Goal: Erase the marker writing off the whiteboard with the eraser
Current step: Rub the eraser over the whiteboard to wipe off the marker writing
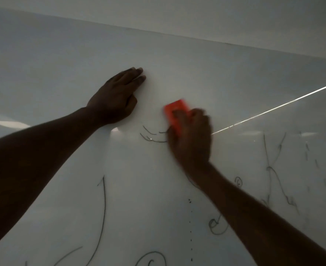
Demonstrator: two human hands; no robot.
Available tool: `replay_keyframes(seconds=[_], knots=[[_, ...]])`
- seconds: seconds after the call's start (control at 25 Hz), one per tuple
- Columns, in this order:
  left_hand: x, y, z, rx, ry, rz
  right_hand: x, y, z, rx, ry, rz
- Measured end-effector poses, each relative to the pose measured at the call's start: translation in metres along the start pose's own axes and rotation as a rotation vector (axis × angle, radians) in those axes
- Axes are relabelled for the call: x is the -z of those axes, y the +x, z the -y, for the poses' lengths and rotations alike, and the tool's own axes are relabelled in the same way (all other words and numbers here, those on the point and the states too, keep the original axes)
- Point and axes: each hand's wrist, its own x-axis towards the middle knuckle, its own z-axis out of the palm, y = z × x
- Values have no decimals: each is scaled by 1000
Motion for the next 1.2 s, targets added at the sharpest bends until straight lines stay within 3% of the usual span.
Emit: replay_keyframes(seconds=[0.12, 0.2, 0.24, 0.36, 0.4, 0.44, 0.48, 0.56, 0.64, 0.68, 0.72, 0.88, 0.92, 0.96, 1.12, 1.2], knots=[[2, -1, 1, -11, -14, 0, 1, -37, 36, 614, 123, 226], [2, -4, 1, -16, -21, -7, 8, 8, 10, 813, 72, 290], [1, -5, 2, -17, -27, -17, 10, 37, -6, 755, 37, 265], [-2, -8, 6, -11, -58, -58, 5, 78, -11, 150, -40, 103], [-3, -8, 7, -2, -77, -73, -2, 64, 5, 15, -66, 54], [-3, -8, 8, 13, -99, -87, -8, 44, 25, -4, -69, 41], [-3, -8, 9, 27, -118, -94, -11, 20, 43, 76, -28, 49], [-3, -9, 10, 41, -131, -96, -8, -22, 51, 411, 67, 155], [-4, -11, 10, 31, -129, -92, 7, -17, 27, 755, 71, 306], [-3, -12, 10, 27, -125, -90, 11, 1, 10, 822, 46, 326], [-4, -13, 9, 27, -120, -87, 15, 19, -8, 759, 13, 295], [-7, -23, 7, 8, -88, -81, 23, 32, -43, -90, -118, 54], [-8, -25, 7, 0, -80, -79, 21, 6, -32, -141, -124, 34], [-9, -27, 7, -5, -76, -77, 19, -29, -20, -72, -89, 44], [-11, -32, 7, -28, -60, -78, 42, -125, -25, 638, -10, 335], [-12, -34, 5, -39, -50, -85, 51, -94, -61, 630, -48, 317]])
